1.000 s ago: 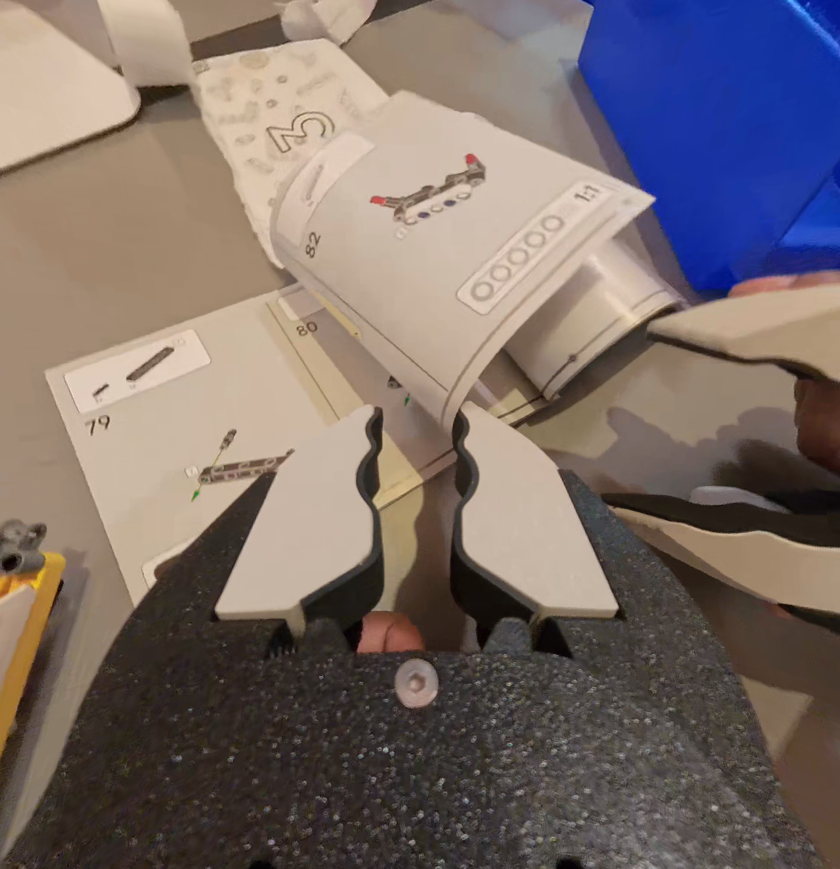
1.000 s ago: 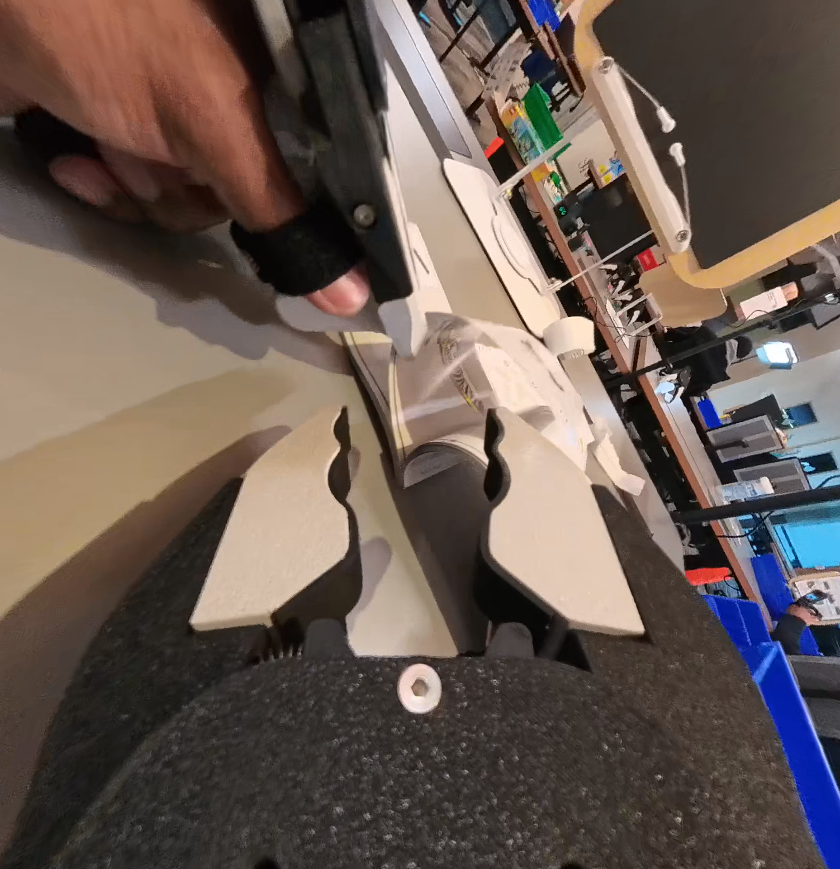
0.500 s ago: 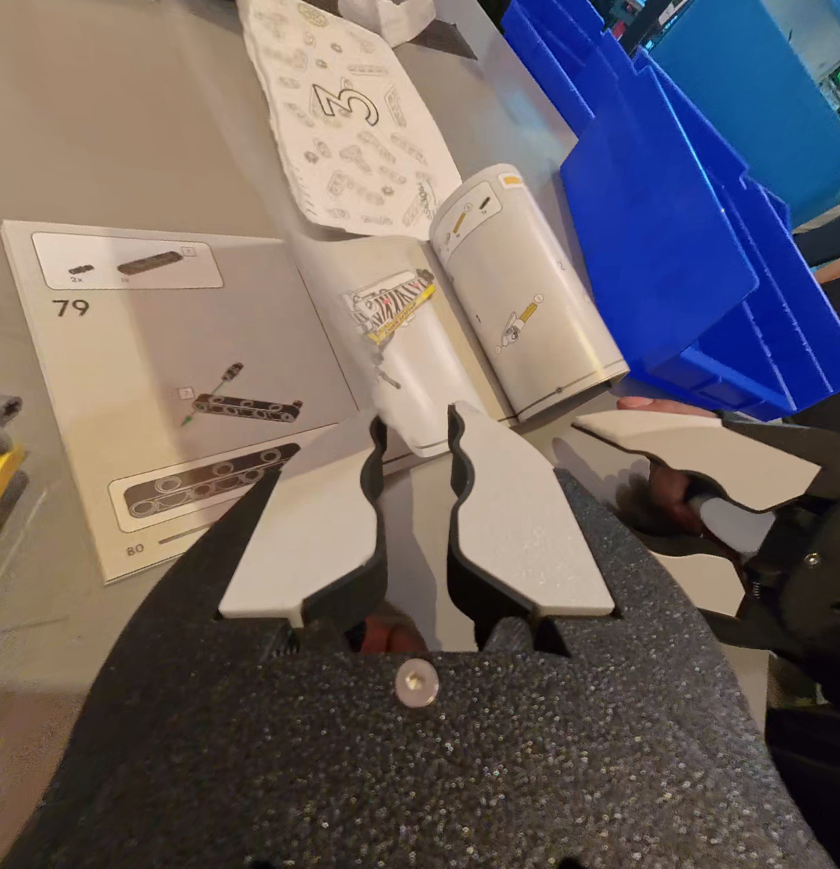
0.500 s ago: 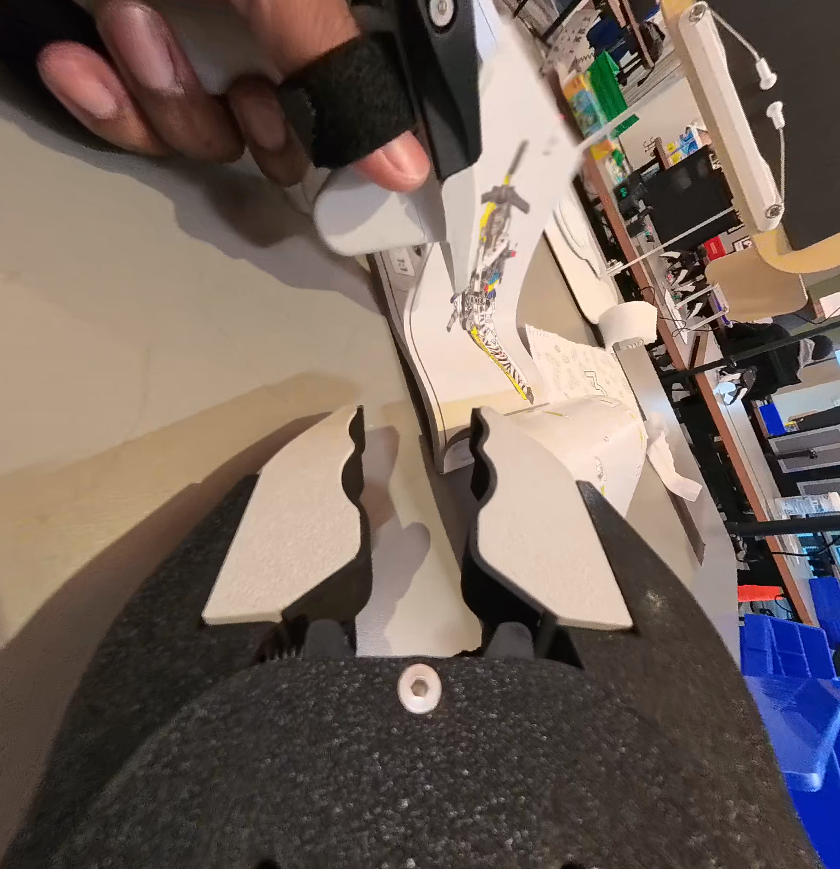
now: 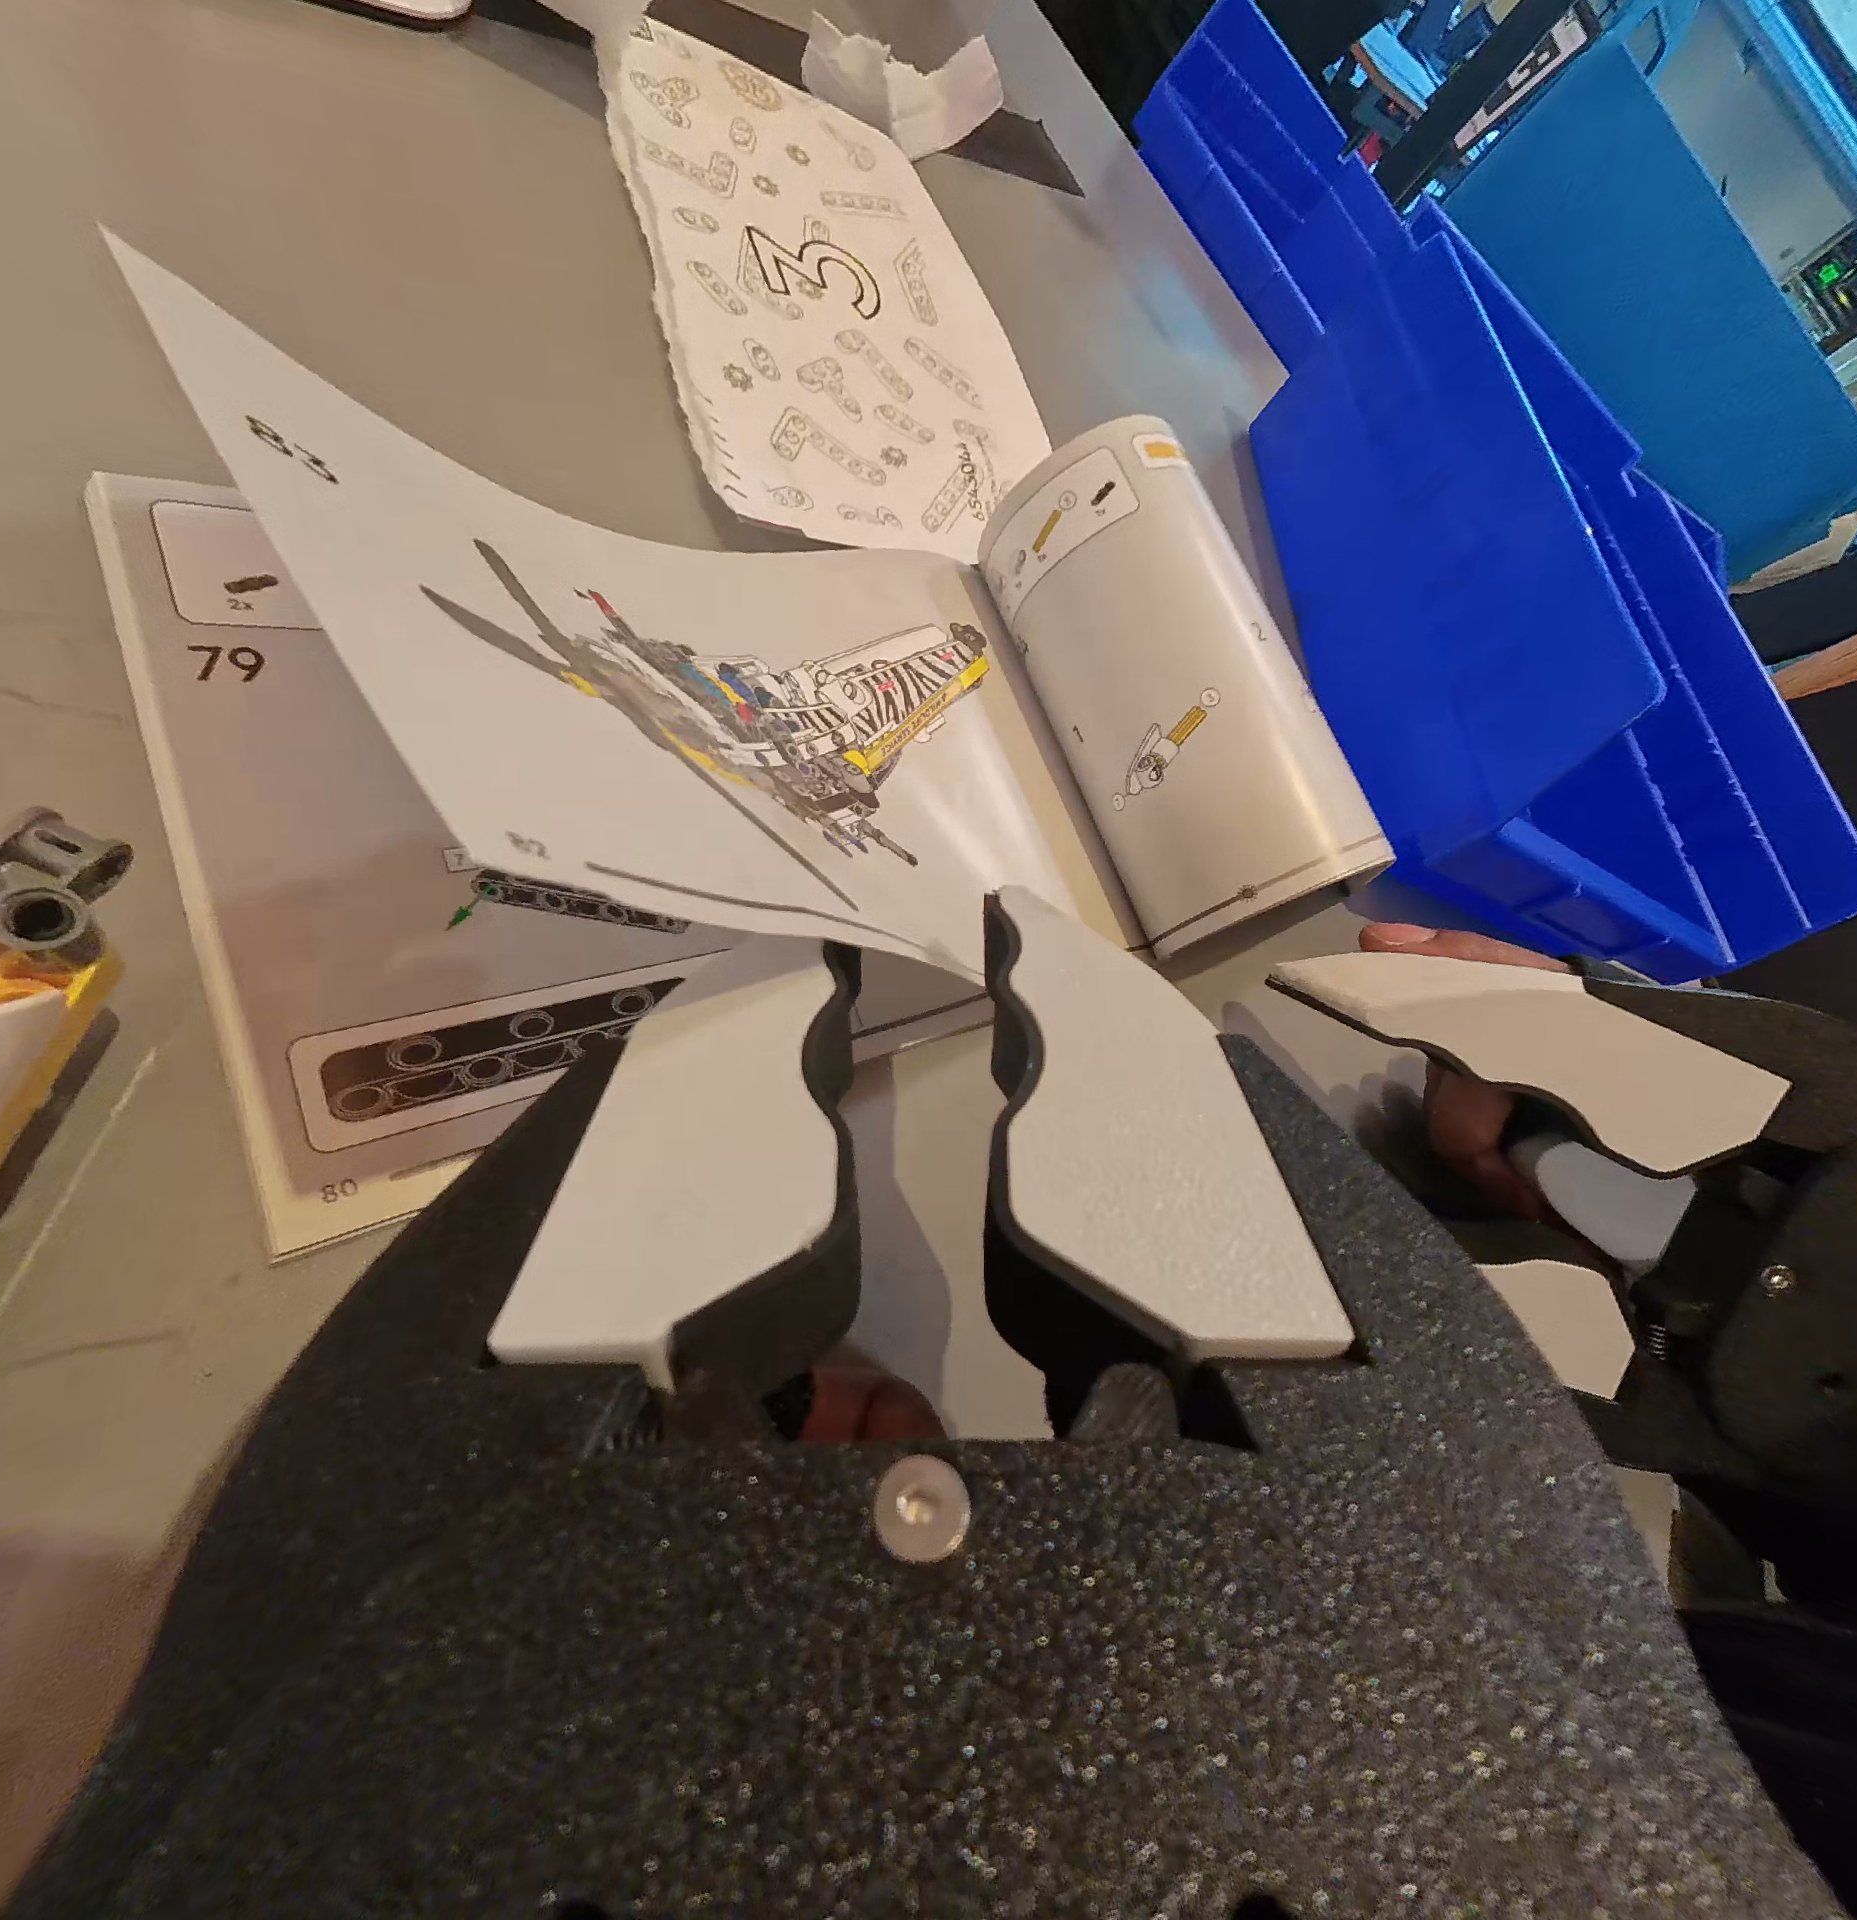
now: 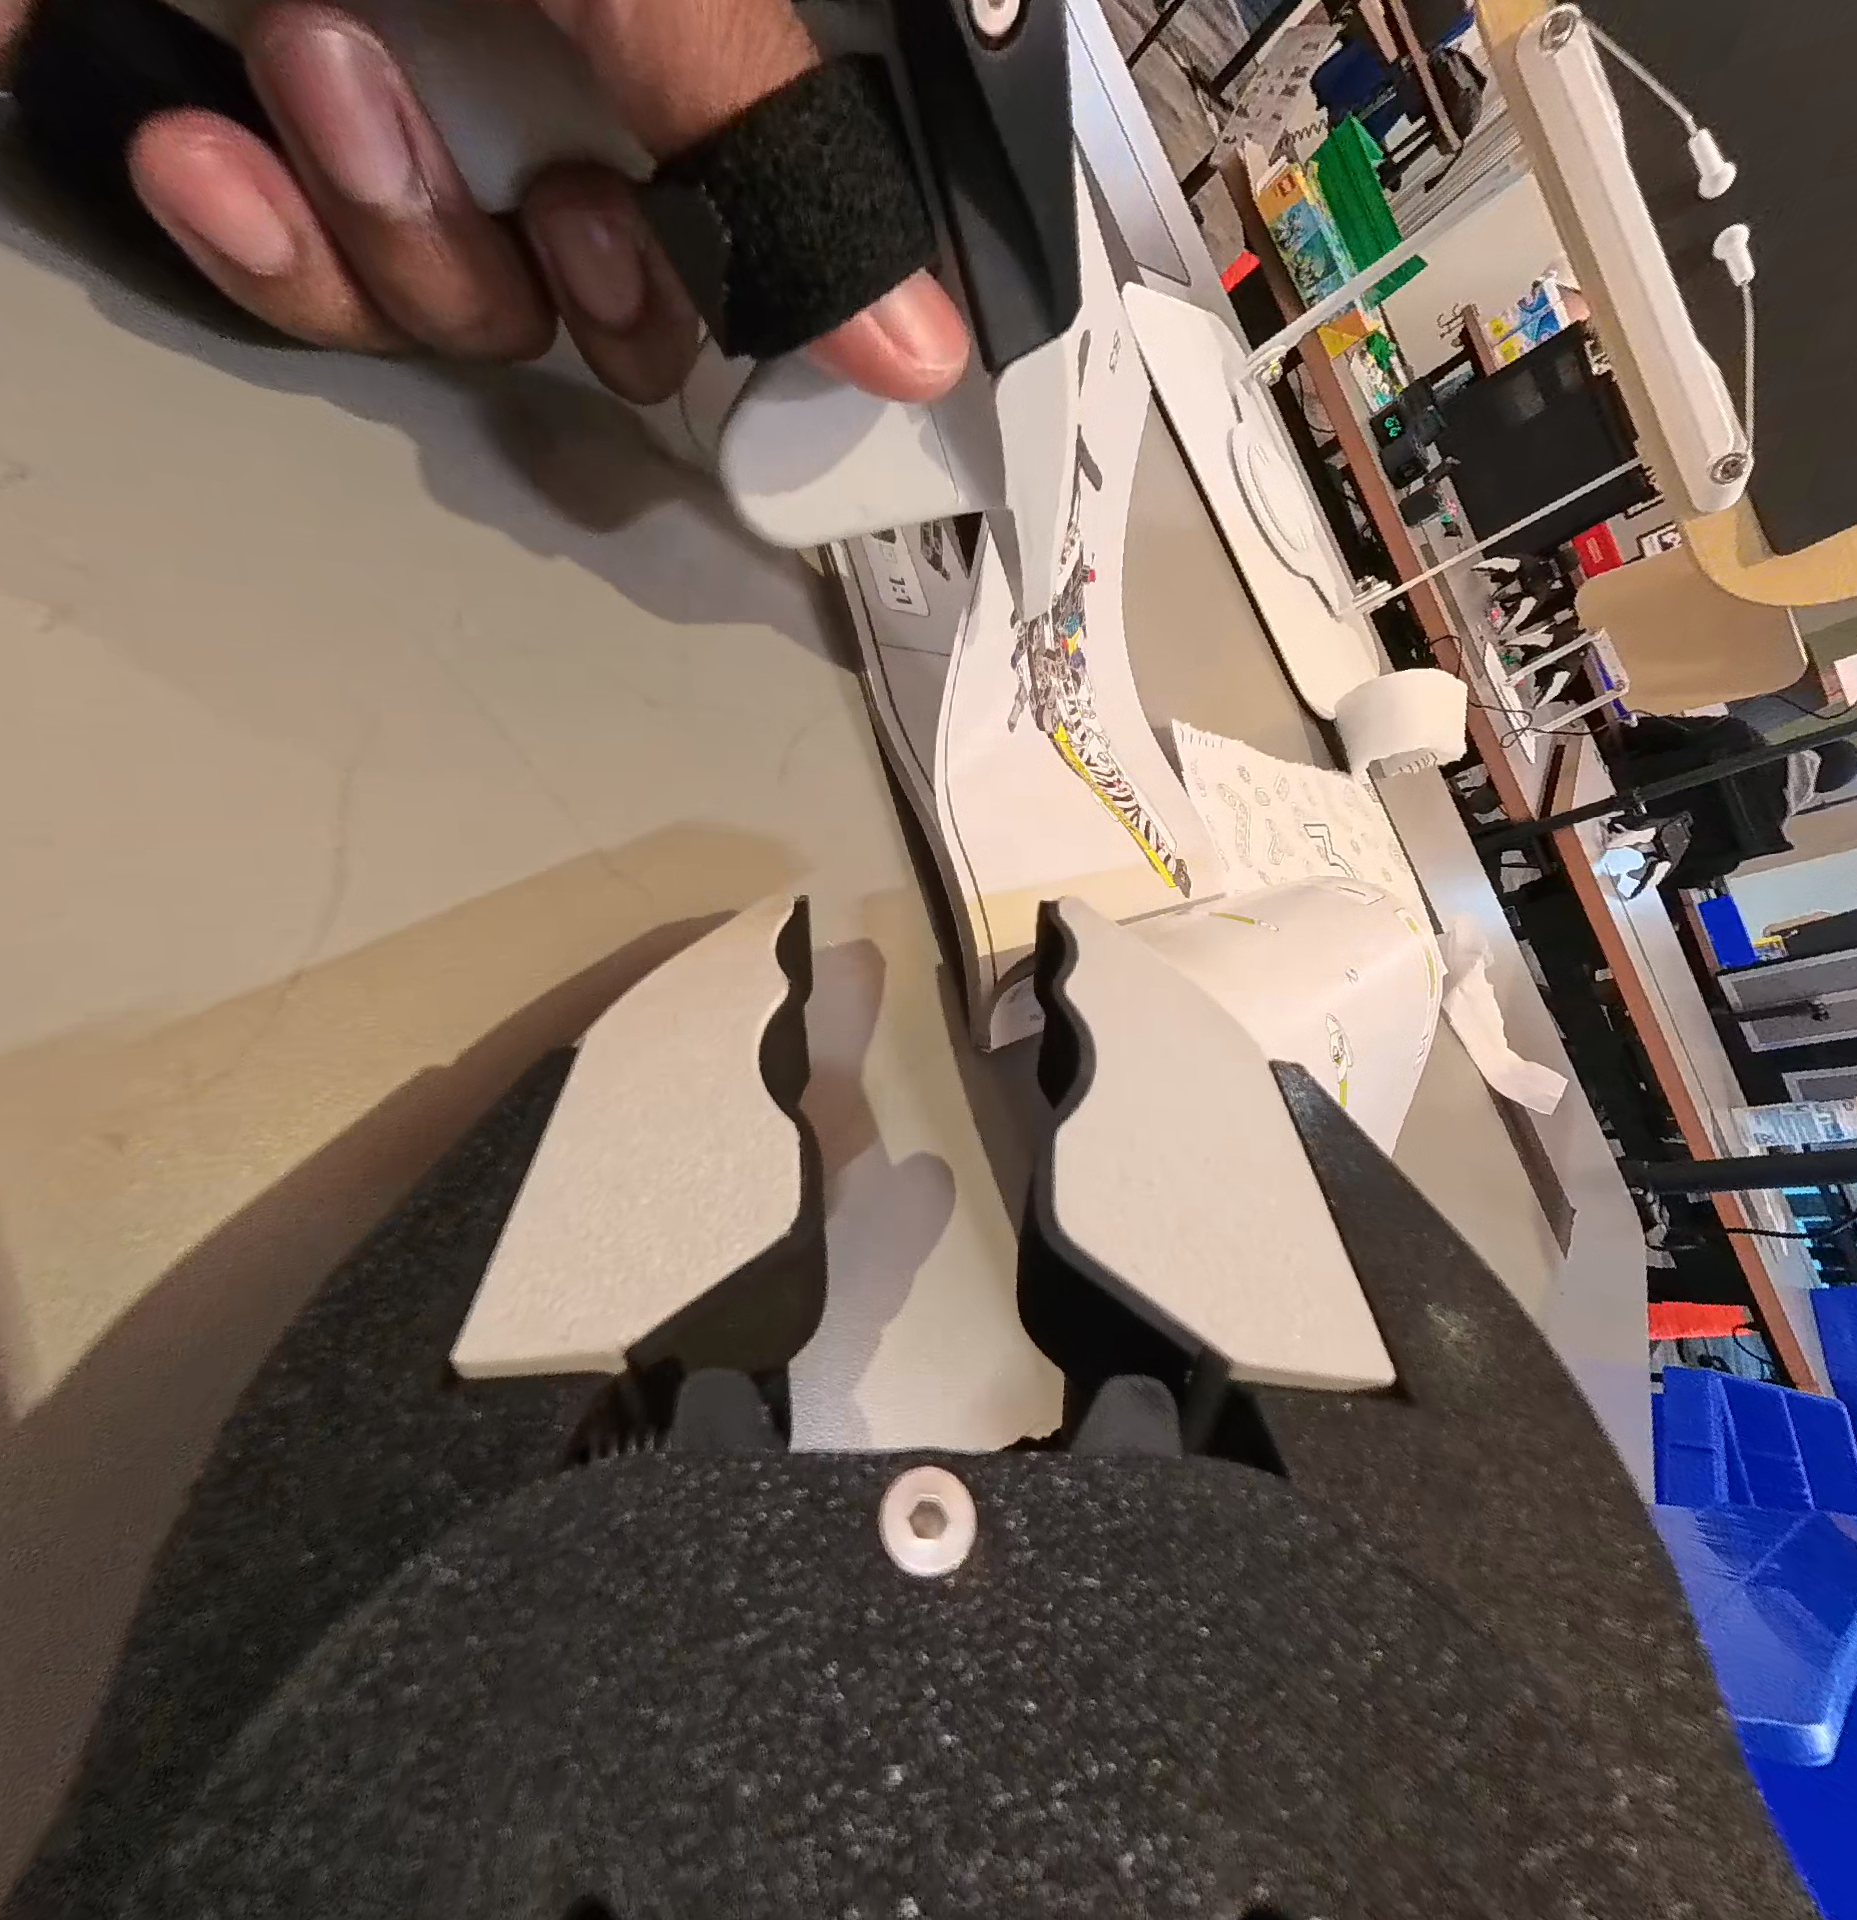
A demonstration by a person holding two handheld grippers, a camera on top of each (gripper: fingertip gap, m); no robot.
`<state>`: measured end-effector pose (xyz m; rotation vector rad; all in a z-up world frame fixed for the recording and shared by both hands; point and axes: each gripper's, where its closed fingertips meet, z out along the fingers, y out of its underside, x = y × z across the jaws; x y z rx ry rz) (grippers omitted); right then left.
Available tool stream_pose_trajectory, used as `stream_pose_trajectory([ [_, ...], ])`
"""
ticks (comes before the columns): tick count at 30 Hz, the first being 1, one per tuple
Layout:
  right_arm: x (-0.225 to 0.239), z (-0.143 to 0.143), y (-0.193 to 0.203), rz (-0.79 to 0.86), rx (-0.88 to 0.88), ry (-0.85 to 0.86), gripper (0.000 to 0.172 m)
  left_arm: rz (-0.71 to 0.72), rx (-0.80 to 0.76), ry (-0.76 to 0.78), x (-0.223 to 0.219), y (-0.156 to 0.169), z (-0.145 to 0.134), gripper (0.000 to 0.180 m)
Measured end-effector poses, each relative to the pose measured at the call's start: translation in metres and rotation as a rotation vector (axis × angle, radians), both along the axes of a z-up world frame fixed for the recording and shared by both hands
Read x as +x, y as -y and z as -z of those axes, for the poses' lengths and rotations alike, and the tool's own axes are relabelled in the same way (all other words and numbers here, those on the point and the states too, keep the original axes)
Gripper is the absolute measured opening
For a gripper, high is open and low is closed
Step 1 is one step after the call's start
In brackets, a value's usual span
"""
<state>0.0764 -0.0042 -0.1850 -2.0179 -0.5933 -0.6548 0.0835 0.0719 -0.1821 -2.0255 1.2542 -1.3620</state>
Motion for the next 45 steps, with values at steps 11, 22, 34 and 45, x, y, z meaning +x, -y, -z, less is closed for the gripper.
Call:
stream_pose_trajectory([
  [11, -0.001, 0.000, 0.000, -0.003, -0.001, -0.004, 0.041, 0.008, -0.003, -0.001, 0.000, 0.001, 0.000, 0.023],
  [22, -0.001, 0.000, 0.000, -0.002, -0.001, -0.007, 0.041, 0.010, -0.004, 0.003, 0.000, 0.001, 0.000, 0.020],
  [34, -0.004, 0.000, 0.001, -0.012, -0.002, 0.002, 0.042, 0.031, -0.030, 0.098, 0.004, 0.007, -0.018, 0.002],
  [45, -0.018, -0.005, 0.006, -0.071, 0.017, 0.041, 0.042, 0.209, 0.049, 0.192, 0.036, 0.058, -0.068, 0.001],
])
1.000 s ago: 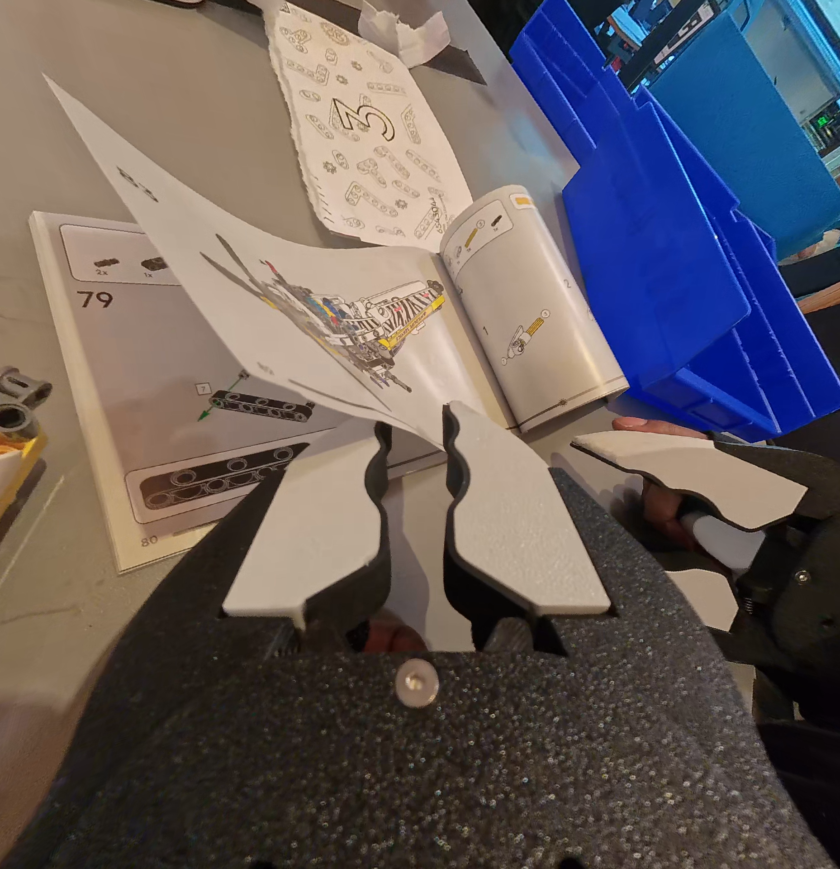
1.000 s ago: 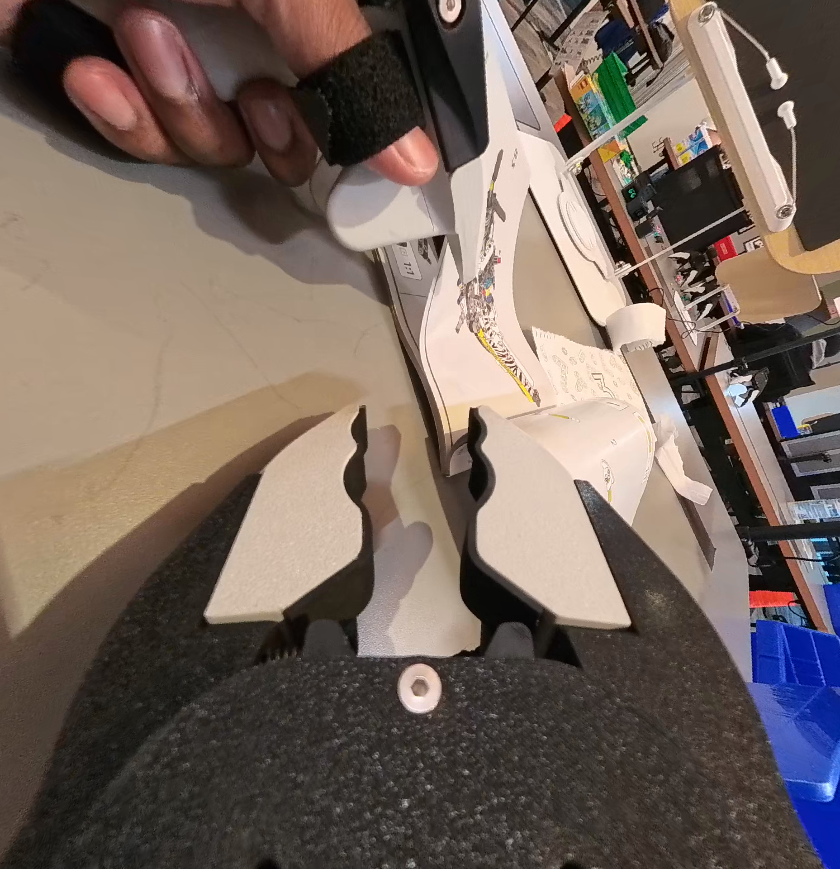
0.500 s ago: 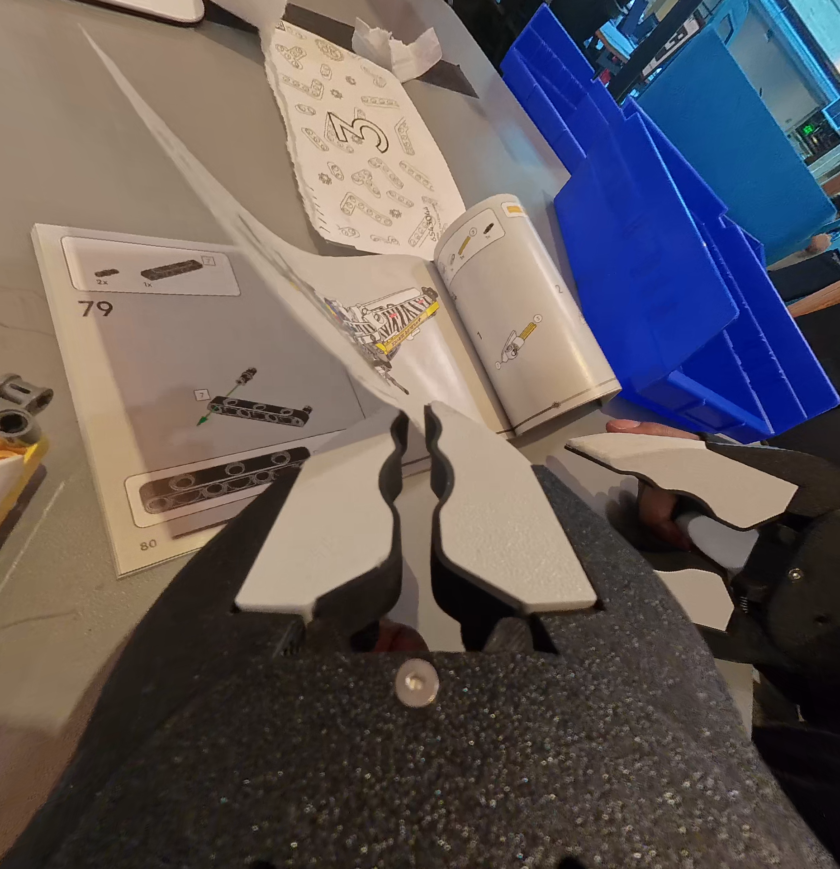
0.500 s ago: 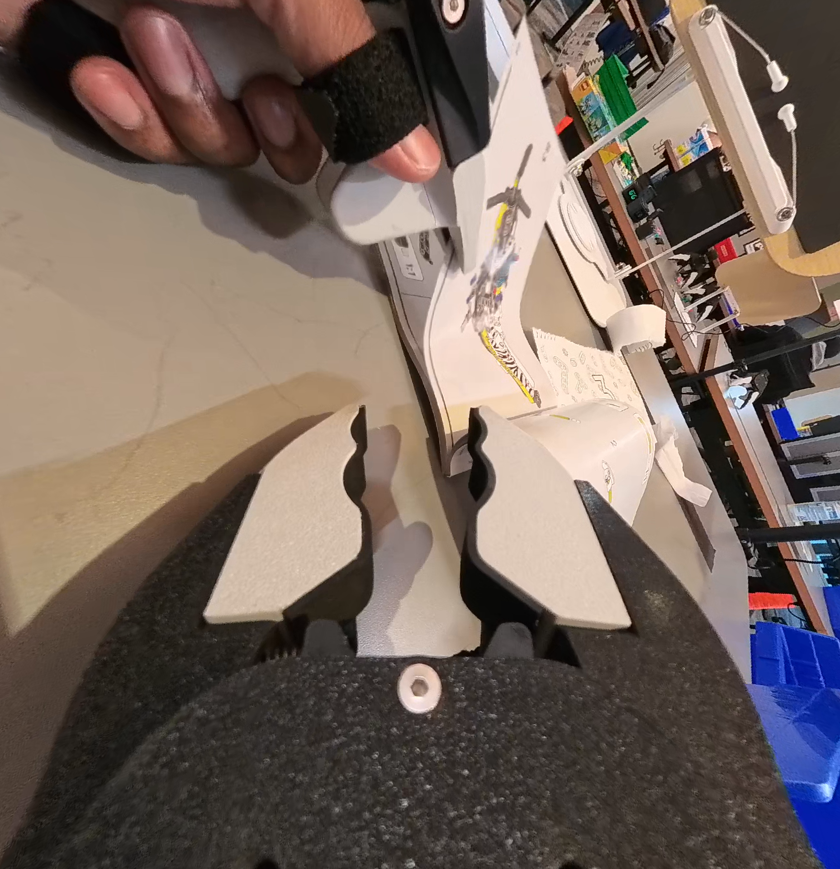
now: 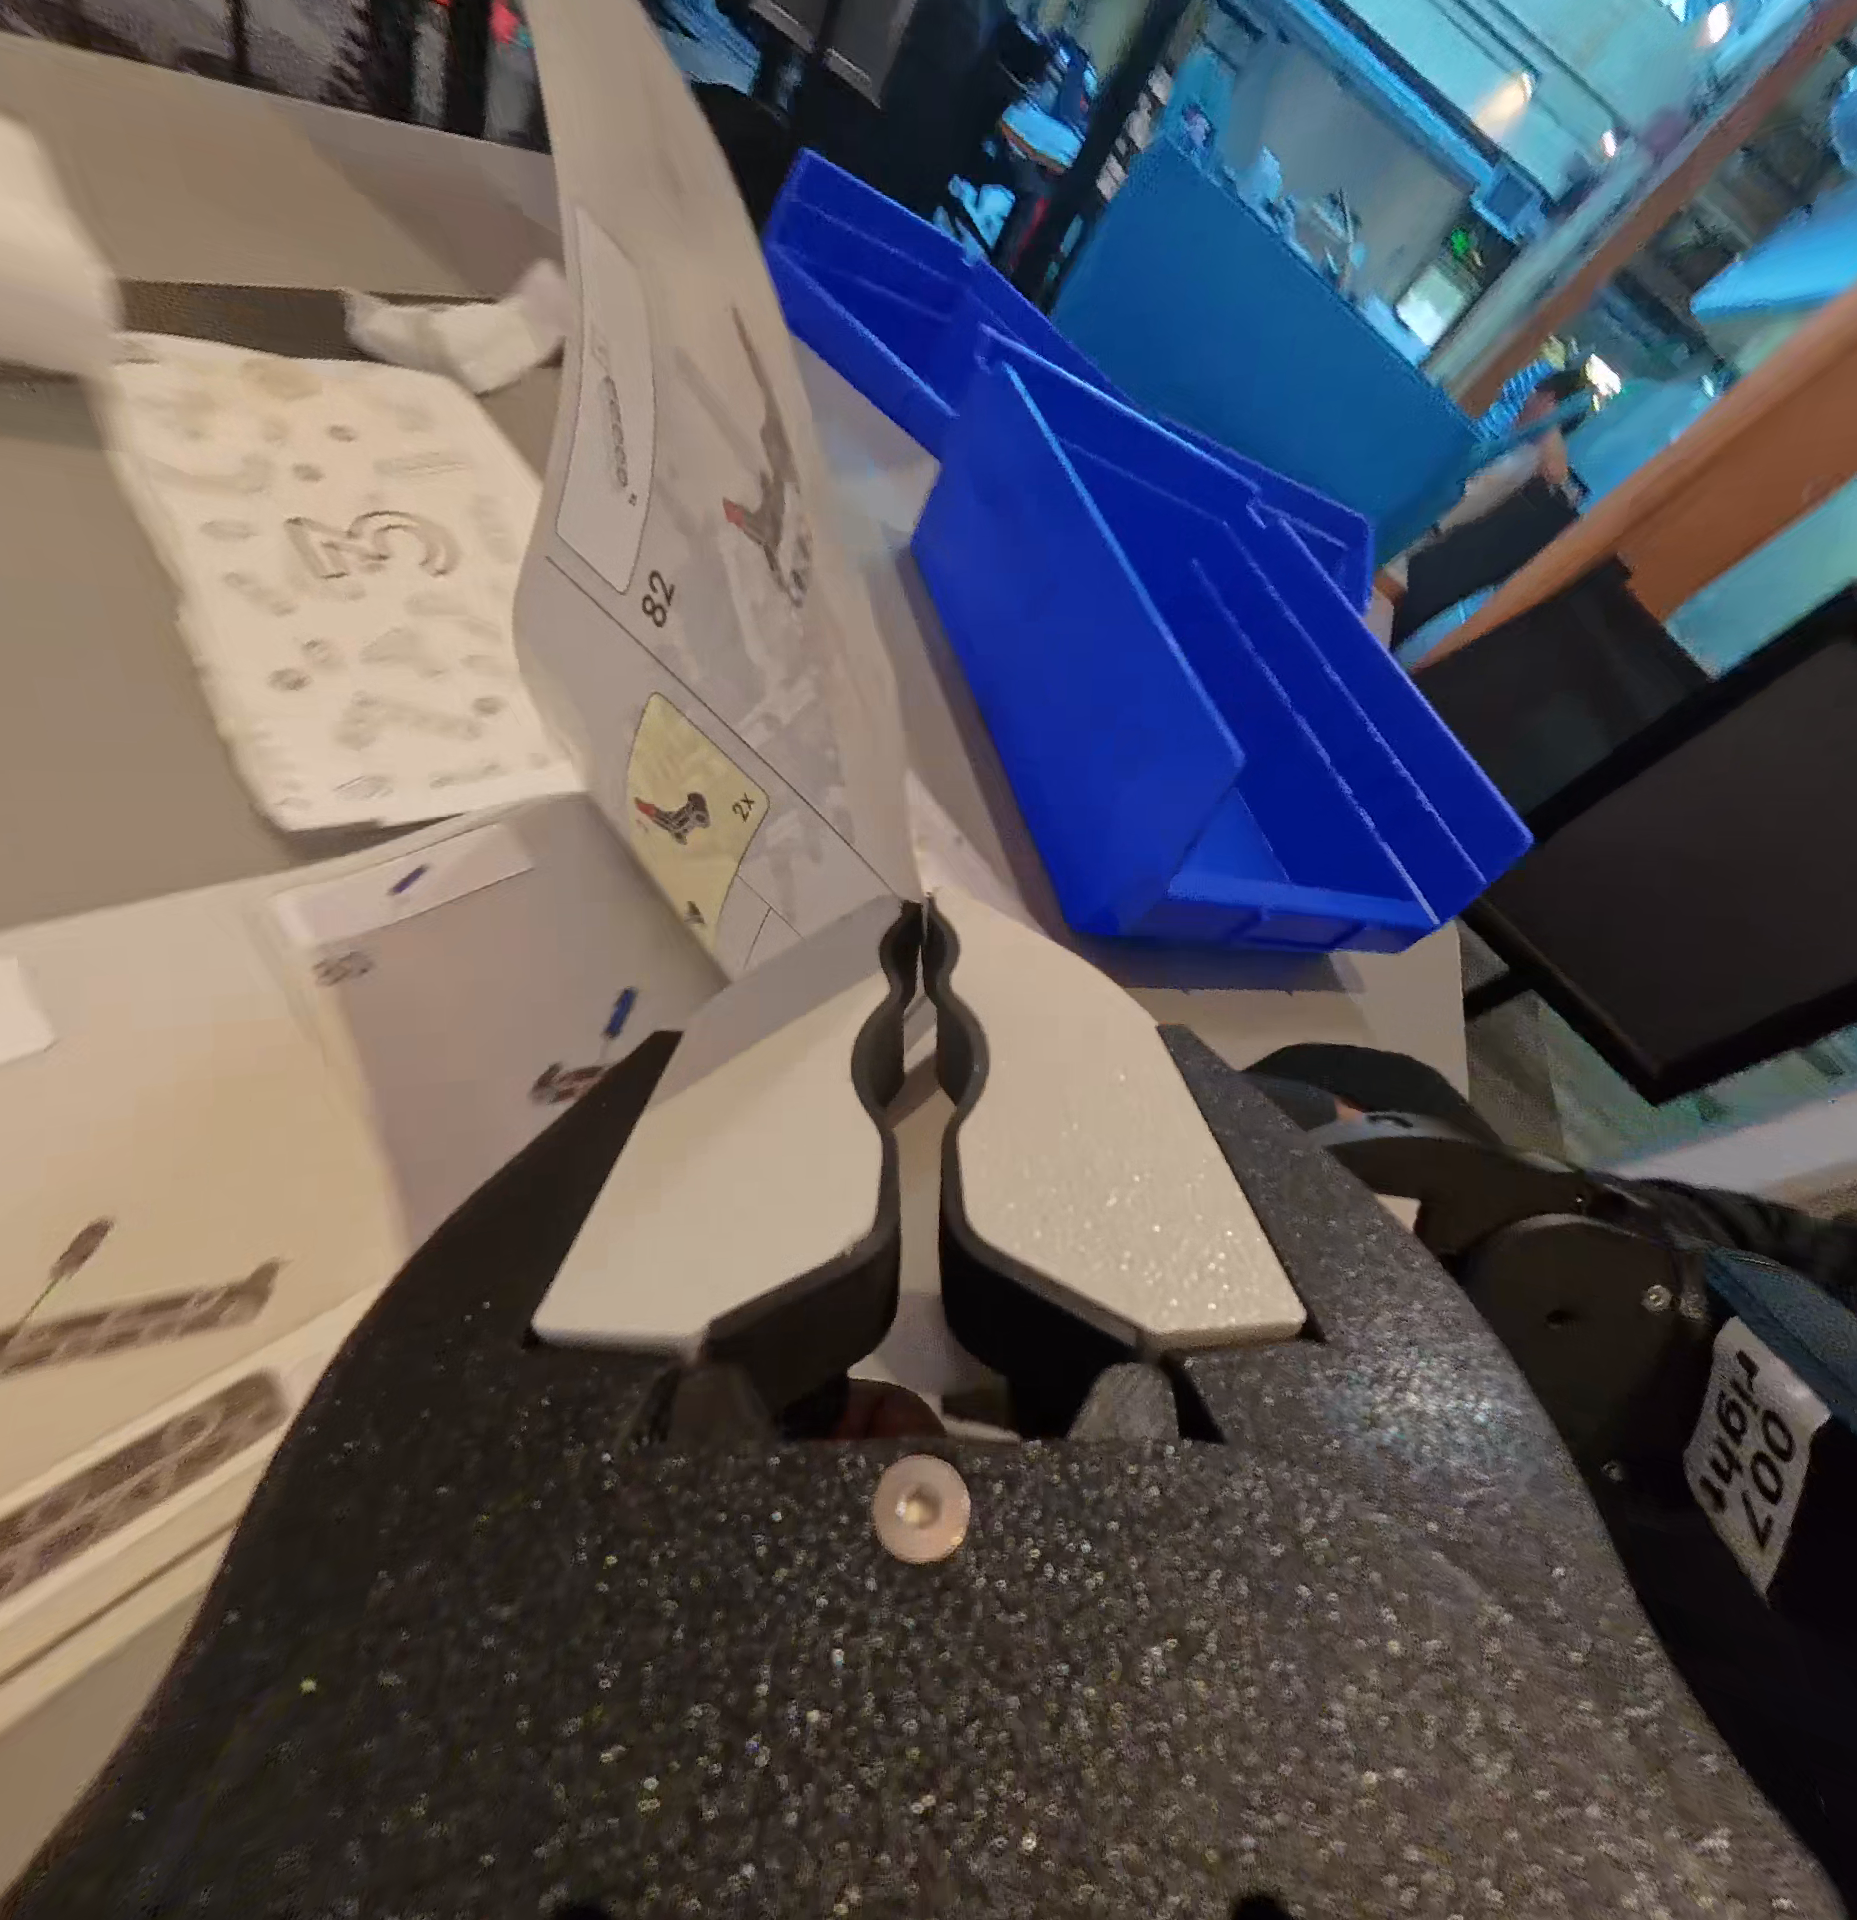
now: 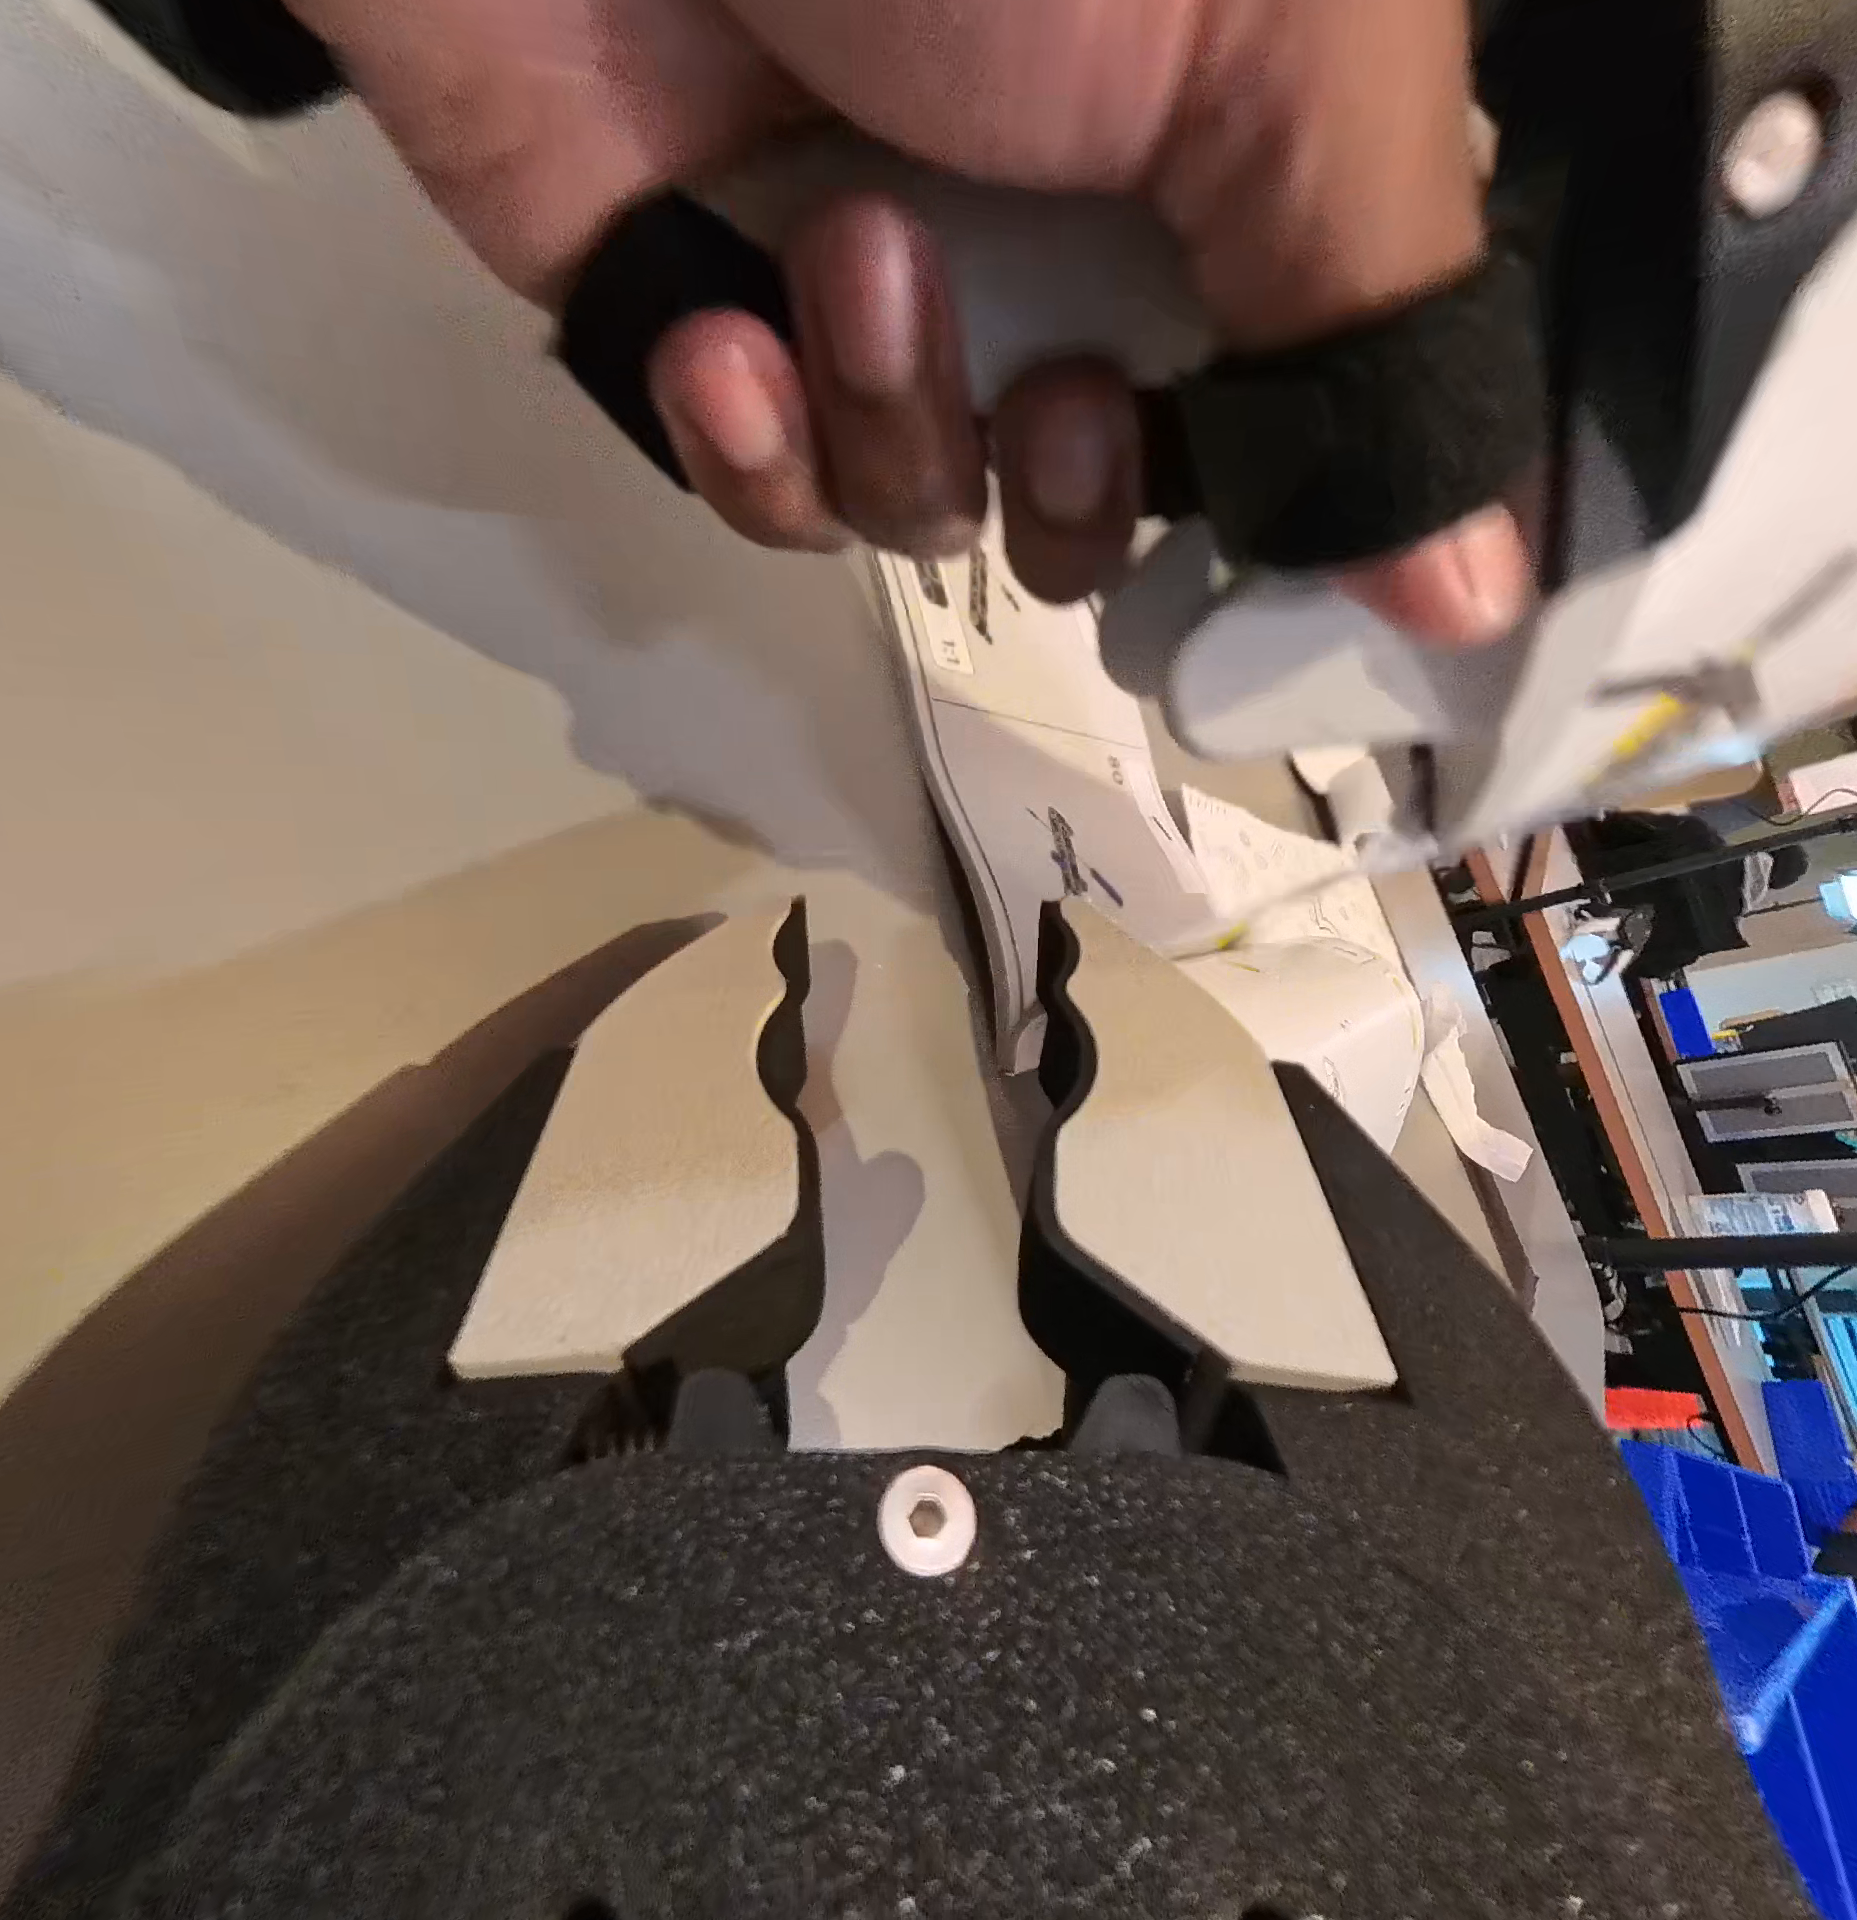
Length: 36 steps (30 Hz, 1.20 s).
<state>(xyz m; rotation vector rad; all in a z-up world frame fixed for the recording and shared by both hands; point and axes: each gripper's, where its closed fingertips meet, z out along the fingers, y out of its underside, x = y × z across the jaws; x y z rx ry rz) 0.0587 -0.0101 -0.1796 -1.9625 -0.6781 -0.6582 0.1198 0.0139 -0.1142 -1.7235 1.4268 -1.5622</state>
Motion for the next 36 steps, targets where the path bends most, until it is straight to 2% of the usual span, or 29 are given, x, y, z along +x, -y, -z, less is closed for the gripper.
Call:
stream_pose_trajectory([
  [3, -0.006, -0.001, 0.003, -0.025, 0.005, 0.009, 0.042, 0.114, 0.082, -0.036, 0.015, 0.028, -0.001, 0.002],
  [6, -0.010, 0.000, 0.008, -0.039, 0.004, 0.009, 0.042, 0.240, 0.169, -0.132, 0.028, 0.054, 0.016, 0.004],
  [9, -0.009, 0.003, 0.014, -0.039, 0.000, 0.001, 0.043, 0.354, 0.199, -0.269, 0.032, 0.073, 0.038, 0.014],
  [12, -0.008, 0.003, 0.017, -0.034, 0.002, -0.002, 0.043, 0.395, 0.235, -0.304, 0.034, 0.081, 0.045, 0.023],
  [17, -0.009, 0.004, 0.019, -0.039, -0.001, -0.007, 0.043, 0.372, 0.296, -0.308, 0.035, 0.078, 0.046, 0.034],
  [28, -0.011, 0.004, 0.019, -0.051, -0.002, -0.030, 0.041, 0.314, 0.388, -0.230, 0.028, 0.057, 0.032, 0.040],
  [36, -0.010, 0.004, 0.019, -0.050, 0.000, -0.052, 0.040, 0.192, 0.433, 0.006, 0.022, 0.027, -0.005, 0.058],
])
